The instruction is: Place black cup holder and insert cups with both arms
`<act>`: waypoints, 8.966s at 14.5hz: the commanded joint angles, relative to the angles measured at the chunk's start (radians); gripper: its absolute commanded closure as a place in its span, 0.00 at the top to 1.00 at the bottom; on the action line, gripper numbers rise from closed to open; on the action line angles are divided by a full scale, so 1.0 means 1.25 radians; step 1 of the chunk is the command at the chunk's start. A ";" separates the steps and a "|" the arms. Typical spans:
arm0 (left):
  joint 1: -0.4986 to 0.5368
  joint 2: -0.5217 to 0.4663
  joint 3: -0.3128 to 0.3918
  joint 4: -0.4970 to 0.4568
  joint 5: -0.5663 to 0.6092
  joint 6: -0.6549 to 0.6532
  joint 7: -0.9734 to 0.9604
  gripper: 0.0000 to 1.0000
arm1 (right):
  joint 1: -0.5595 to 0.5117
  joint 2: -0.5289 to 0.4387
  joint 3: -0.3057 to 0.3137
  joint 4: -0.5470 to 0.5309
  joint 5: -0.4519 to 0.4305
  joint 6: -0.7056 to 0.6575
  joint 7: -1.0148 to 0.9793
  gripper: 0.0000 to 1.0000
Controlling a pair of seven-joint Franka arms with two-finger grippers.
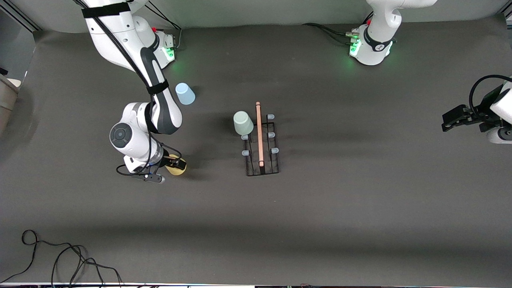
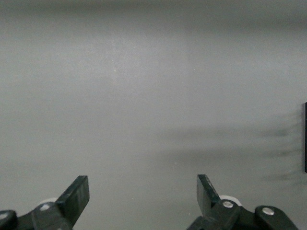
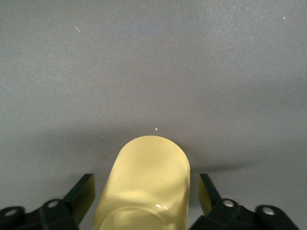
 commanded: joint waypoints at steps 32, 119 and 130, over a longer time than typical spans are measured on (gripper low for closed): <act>0.004 0.022 0.006 0.075 -0.011 -0.032 0.013 1.00 | 0.241 0.080 0.005 0.381 0.020 -0.141 0.604 0.00; 0.008 0.022 0.007 0.074 0.000 -0.019 0.028 1.00 | -0.279 -0.340 0.039 0.476 -0.311 -0.849 -0.029 1.00; 0.010 0.023 0.007 0.074 -0.011 -0.015 0.027 1.00 | -0.651 -0.425 0.425 0.373 -0.356 -0.798 -0.030 1.00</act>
